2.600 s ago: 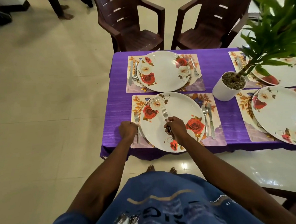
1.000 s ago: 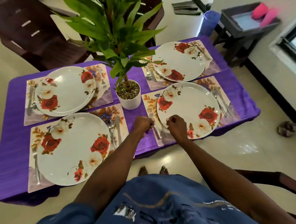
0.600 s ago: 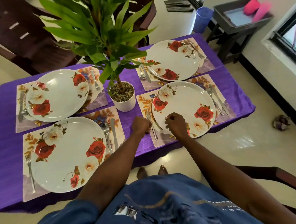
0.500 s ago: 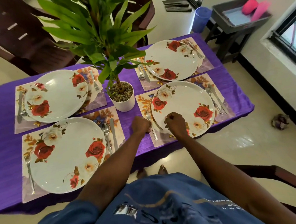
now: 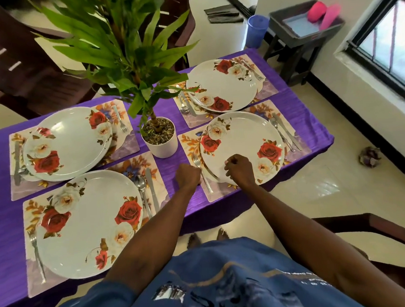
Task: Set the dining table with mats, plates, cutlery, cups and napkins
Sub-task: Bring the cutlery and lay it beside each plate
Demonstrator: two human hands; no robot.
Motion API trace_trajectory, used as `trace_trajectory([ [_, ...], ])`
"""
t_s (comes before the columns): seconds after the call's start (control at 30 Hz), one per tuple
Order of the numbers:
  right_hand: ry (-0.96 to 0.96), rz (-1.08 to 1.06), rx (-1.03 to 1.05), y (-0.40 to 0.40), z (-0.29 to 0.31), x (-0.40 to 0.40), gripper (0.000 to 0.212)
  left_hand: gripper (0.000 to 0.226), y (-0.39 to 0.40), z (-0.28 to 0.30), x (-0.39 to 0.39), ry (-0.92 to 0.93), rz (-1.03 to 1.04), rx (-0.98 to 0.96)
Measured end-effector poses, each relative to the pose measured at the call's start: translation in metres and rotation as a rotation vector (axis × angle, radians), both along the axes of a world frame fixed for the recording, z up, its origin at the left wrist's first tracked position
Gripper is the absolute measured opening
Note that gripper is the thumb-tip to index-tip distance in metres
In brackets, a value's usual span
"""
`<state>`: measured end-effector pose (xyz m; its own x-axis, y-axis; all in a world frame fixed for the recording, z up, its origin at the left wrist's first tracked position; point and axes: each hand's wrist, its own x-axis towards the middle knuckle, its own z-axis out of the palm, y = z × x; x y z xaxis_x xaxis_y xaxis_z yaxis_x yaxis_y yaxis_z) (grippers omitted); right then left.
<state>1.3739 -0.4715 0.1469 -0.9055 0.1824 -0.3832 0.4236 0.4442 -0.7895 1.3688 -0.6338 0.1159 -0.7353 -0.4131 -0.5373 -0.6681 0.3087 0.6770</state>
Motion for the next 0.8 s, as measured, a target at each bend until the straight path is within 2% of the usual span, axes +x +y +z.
trace_trajectory([
  [0.1, 0.024, -0.047, 0.069, 0.005, -0.003, 0.002, 0.012, 0.02, 0.007, 0.015, 0.005, 0.14, -0.053, -0.143],
  [0.33, 0.085, -0.153, 0.271, 0.036, 0.002, 0.009, 0.02, 0.025, 0.064, 0.039, -0.009, 0.432, -0.471, -0.24],
  [0.57, 0.055, -0.301, 0.338, 0.112, 0.005, 0.013, 0.031, 0.023, 0.142, 0.043, -0.022, 0.459, -0.759, -0.257],
  [0.8, -0.022, -0.462, 0.341, 0.226, -0.01, 0.009, 0.024, 0.024, 0.273, 0.039, -0.047, 0.437, -1.03, -0.274],
])
